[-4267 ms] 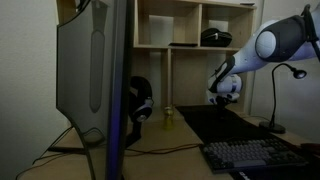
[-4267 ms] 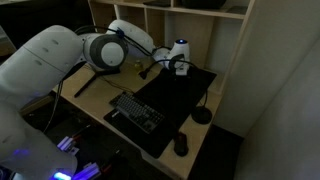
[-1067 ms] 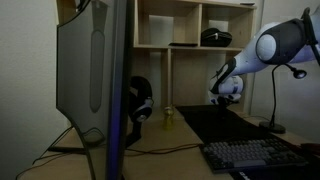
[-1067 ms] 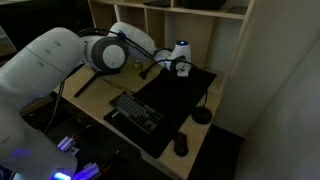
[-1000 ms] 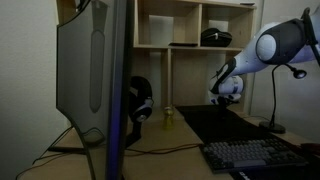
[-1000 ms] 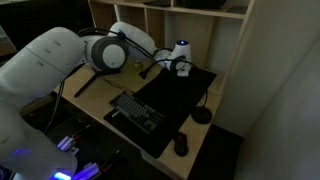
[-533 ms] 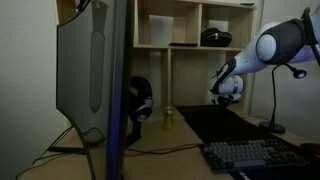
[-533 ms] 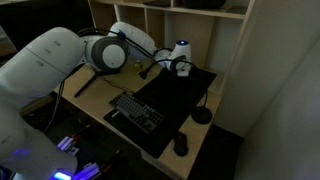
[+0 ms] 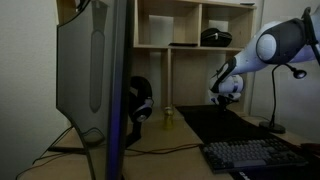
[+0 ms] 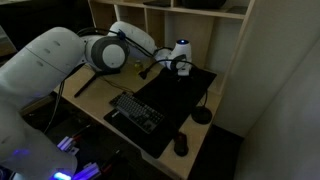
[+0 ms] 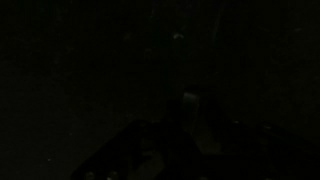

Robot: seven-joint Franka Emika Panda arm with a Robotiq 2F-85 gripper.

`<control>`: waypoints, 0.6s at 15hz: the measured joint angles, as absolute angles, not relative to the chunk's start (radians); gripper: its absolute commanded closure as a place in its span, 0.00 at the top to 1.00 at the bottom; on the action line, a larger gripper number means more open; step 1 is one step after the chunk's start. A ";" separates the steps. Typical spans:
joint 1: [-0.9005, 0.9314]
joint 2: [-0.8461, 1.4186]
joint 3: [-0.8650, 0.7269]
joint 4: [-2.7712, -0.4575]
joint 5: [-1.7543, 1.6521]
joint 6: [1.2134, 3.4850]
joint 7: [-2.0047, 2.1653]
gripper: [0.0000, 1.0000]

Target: Turn the lamp on and off

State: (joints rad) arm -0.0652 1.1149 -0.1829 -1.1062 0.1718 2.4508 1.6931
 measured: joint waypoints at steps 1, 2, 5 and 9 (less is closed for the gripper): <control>-0.065 1.115 -0.182 -1.106 0.172 2.451 1.693 0.01; -0.065 1.115 -0.182 -1.107 0.172 2.451 1.693 0.05; -0.065 1.115 -0.182 -1.107 0.172 2.451 1.693 0.06; -0.065 1.115 -0.182 -1.107 0.172 2.451 1.693 0.54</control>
State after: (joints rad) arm -0.0652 1.1151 -0.1822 -1.1069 0.1719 2.4505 1.6930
